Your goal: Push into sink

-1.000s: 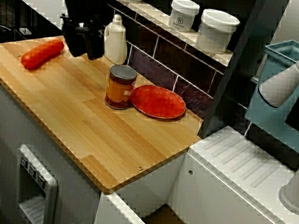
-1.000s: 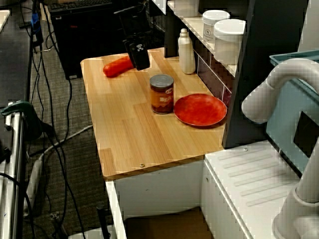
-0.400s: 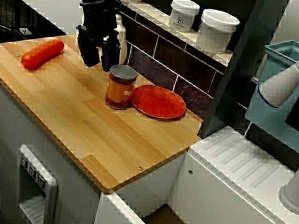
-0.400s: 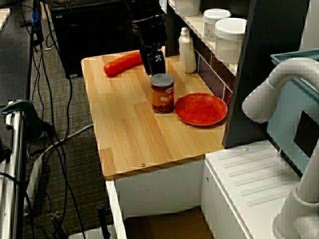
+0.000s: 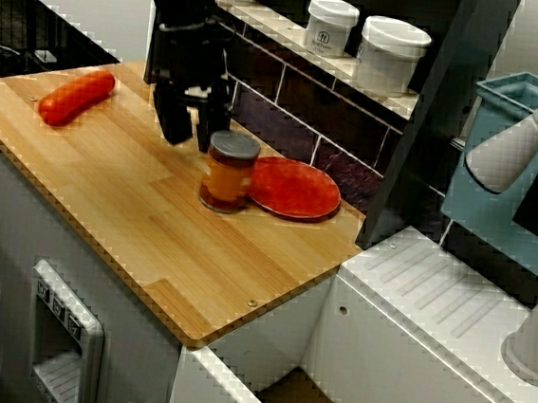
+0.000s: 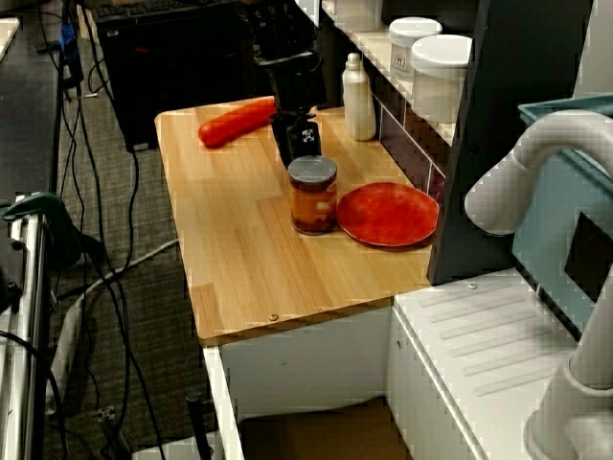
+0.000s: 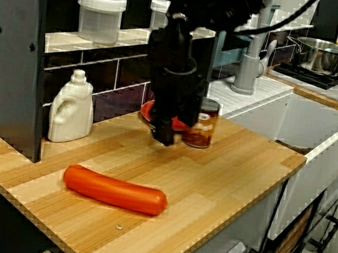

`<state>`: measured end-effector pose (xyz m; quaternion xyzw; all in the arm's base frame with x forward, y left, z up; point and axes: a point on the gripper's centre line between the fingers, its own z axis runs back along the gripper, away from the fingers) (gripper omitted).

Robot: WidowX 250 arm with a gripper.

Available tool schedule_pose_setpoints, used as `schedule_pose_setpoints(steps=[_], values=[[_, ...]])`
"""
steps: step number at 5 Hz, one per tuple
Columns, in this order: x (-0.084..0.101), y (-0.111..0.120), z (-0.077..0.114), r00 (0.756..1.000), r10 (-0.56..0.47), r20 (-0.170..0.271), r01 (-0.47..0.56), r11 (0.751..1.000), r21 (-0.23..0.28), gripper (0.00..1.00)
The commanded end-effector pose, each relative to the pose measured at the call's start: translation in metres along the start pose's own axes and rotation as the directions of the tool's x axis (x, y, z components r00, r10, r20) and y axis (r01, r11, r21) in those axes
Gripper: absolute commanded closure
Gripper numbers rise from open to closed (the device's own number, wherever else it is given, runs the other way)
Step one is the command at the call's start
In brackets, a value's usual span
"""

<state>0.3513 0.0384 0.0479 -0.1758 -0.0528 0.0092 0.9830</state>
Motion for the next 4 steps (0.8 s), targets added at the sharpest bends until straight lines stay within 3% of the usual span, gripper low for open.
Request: schedule_pose_setpoints(steps=[1,4], values=[[-0.053,-0.085,-0.032,0.985,-0.013,-0.169,-0.019,0.982,-0.189,0.00],[-0.105,-0.137,-0.048,0.962,0.002,-0.272,-0.073,0.965,-0.251,0.00]])
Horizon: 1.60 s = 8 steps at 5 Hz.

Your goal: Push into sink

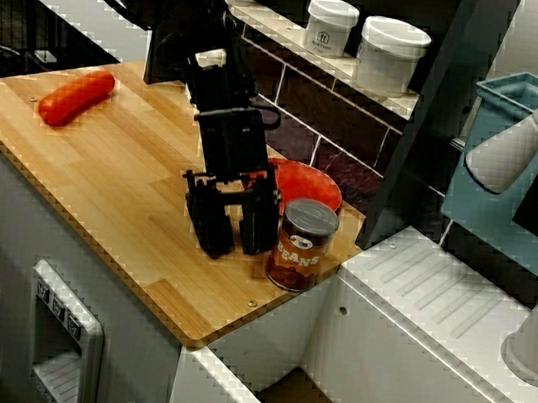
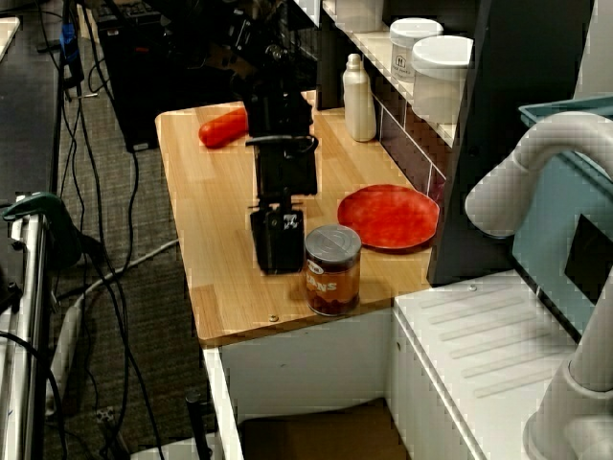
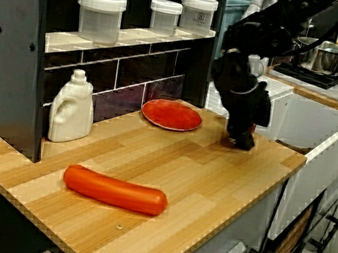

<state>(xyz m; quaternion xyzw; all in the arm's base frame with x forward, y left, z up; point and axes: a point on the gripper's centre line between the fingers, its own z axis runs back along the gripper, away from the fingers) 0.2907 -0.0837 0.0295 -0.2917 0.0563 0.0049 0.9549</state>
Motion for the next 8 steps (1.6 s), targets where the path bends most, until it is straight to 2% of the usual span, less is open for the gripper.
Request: schedule_pose_setpoints(steps=[1,2,3,4,5,6,7,8], values=[[-0.051,-0.044,-0.009,0.997,-0.055,-0.051,0.056,0.998,0.014,0.00],[-0.045,-0.017,0.027,0.994,-0.093,-0.060,0.097,0.993,0.073,0.00],[-0.038,0.008,0.068,0.987,-0.159,0.031,0.154,0.978,0.140,0.00],[-0.034,0.009,0.093,0.972,-0.204,0.115,0.181,0.966,0.183,0.00],[-0.030,0.003,0.095,0.962,-0.233,0.140,0.203,0.958,0.205,0.00],[-0.023,-0.003,0.087,0.948,-0.235,0.215,0.183,0.954,0.238,0.00],[-0.010,-0.011,0.073,0.945,-0.188,0.269,0.116,0.958,0.262,0.00],[0.002,-0.017,0.065,0.947,-0.179,0.267,0.106,0.958,0.267,0.00]])
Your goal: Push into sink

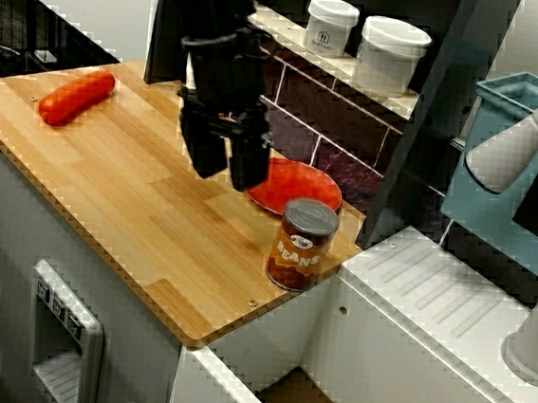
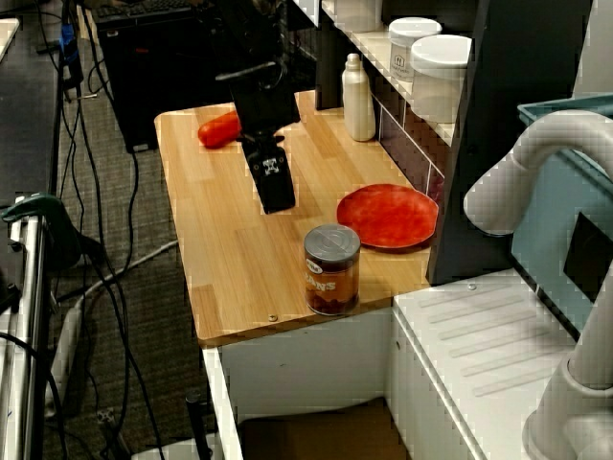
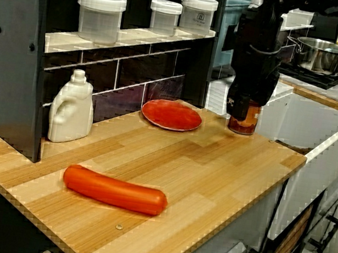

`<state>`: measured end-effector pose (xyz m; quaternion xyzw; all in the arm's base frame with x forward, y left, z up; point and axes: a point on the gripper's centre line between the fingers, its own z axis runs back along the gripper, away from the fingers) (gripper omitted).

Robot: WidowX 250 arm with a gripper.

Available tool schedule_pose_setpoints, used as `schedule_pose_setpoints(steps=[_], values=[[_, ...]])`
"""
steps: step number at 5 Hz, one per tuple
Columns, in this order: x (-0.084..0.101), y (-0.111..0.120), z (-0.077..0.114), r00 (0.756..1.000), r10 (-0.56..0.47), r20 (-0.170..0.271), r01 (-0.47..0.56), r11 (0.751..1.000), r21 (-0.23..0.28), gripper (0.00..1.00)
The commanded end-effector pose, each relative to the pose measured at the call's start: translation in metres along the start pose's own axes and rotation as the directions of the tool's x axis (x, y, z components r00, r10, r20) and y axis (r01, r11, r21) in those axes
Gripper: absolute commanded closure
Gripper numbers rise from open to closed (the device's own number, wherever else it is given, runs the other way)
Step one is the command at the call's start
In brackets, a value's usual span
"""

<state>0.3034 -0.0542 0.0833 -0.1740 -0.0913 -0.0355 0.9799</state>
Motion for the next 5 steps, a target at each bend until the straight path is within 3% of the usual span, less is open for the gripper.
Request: schedule_pose_setpoints(steps=[1,2,3,4,5], values=[[0.008,-0.019,-0.009,1.000,0.017,0.000,-0.017,1.000,0.008,0.00],[-0.003,-0.040,-0.037,0.998,0.011,-0.062,-0.012,1.000,-0.014,0.00],[-0.030,-0.070,-0.061,0.991,-0.006,-0.136,-0.001,0.999,-0.049,0.00],[-0.058,-0.097,-0.072,0.979,-0.027,-0.203,0.010,0.996,-0.085,0.00],[-0.075,-0.104,-0.070,0.975,-0.046,-0.219,0.028,0.996,-0.084,0.00]])
